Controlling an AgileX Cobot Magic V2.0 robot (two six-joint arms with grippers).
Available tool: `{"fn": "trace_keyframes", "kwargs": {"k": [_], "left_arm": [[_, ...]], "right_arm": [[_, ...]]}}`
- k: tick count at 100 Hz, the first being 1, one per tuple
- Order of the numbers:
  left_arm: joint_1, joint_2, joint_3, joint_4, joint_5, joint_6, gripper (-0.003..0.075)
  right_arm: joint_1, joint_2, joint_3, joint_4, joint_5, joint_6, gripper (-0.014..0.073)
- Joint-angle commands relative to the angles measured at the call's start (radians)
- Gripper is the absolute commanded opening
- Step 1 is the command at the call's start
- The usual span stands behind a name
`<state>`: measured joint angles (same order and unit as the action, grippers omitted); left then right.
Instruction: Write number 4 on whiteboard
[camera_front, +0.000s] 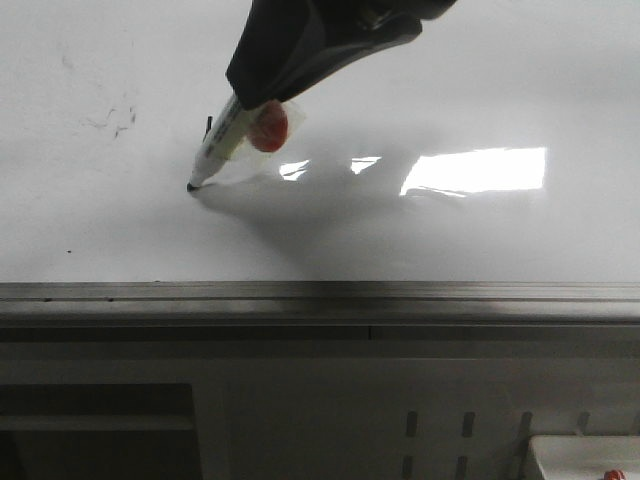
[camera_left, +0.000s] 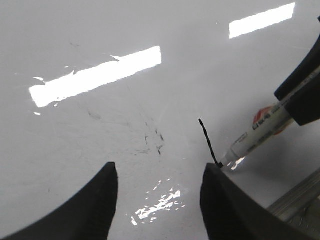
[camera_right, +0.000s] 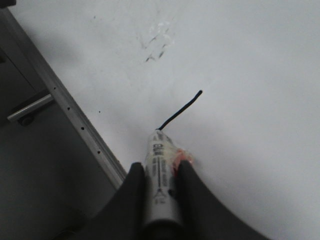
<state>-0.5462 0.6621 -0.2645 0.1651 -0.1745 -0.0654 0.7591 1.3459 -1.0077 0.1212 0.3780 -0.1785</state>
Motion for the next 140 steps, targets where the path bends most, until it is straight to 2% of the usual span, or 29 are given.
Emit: {"fn": "trace_keyframes", "kwargs": {"k": [1, 46, 57, 78, 95, 112, 140], "left_arm": [[0.002, -0.003, -0.027, -0.009, -0.068, -0.01, 0.0355], [0.002, -0.003, -0.027, -0.009, -0.07, -0.01, 0.0355], [0.002, -0.003, -0.027, -0.009, -0.072, -0.01, 0.0355], [0.002, -0.003, -0.027, -0.009, -0.072, -0.01, 0.0355], [0.002, -0.003, -0.027, -0.009, -0.072, -0.01, 0.0355], [0.002, -0.003, -0.027, -0.009, -0.072, -0.01, 0.0355], [0.002, -0.003, -0.027, -0.008, -0.072, -0.01, 0.0355]], "right_arm": [[0.002, -0.024, -0.02, -0.009, -0.062, -0.008, -0.0064], [-0.148, -0.167, 0.066, -0.025, 0.075, -0.006, -0.0064], [-0.141, -0.176, 0.058, -0.011, 0.049, -0.006, -0.0064], [-0.071, -0.176, -0.063, -0.002, 0.073, -0.006, -0.0064], [-0.076, -0.134, -0.126, -0.034, 0.067, -0.006, -0.0064], [-0.078, -0.083, -0.128, -0.039, 0.023, -0.006, -0.0064], [-0.076, -0.059, -0.068, -0.02, 0.067, -0.006, -0.0064]]}}
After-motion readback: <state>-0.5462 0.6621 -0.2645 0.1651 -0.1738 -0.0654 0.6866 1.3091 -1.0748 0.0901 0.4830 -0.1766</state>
